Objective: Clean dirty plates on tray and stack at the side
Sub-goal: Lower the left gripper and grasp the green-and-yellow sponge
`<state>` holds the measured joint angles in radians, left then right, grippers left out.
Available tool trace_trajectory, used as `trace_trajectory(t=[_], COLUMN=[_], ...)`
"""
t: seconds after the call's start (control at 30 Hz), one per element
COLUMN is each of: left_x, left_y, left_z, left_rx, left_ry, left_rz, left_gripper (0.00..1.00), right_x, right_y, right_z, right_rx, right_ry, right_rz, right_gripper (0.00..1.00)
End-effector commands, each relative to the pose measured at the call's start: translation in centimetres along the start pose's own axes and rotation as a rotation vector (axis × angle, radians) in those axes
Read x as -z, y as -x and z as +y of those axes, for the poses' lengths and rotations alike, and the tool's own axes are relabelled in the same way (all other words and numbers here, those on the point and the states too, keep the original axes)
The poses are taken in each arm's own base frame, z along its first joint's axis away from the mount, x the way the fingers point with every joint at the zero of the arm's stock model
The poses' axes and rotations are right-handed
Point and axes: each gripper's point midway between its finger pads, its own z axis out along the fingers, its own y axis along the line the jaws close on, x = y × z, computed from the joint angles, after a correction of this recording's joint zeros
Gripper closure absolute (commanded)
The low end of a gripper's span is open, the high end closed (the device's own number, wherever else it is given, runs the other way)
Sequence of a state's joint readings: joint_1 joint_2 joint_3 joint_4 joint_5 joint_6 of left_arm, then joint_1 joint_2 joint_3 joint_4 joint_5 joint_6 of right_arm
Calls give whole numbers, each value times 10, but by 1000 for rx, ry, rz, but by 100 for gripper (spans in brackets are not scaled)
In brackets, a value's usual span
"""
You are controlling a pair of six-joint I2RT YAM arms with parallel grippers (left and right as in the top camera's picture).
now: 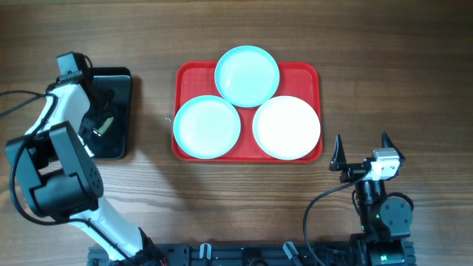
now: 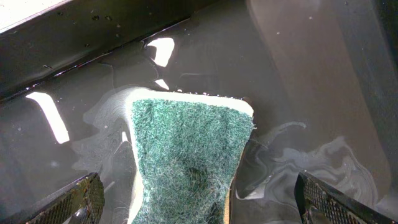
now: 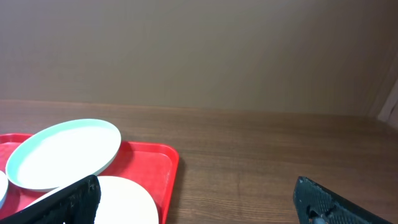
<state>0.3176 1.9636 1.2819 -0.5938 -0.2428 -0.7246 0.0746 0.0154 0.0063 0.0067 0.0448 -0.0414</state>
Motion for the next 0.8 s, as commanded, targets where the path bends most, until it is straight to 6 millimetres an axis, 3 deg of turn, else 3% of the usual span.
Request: trace_trajectory(t=[0.0,0.27,0.37,0.77], left_x=[-7,-9,-8,-22], left_y=[-4,-6,-7,-16], left_z=[8,9,10,14], left_rx=[11,10,9,-2], left_ry=[32,37,39,67], left_rz=[3,7,10,36], left_gripper=[5,8,15,7], right_x=[0,0,0,0], right_y=[2,2,2,2], right_z=[1,1,1,1], right_rx=[-19,-18,-18,-18], right_ry=[11,11,11,11], right_rz=[-10,-10,-10,-10], right_gripper=[0,0,0,0])
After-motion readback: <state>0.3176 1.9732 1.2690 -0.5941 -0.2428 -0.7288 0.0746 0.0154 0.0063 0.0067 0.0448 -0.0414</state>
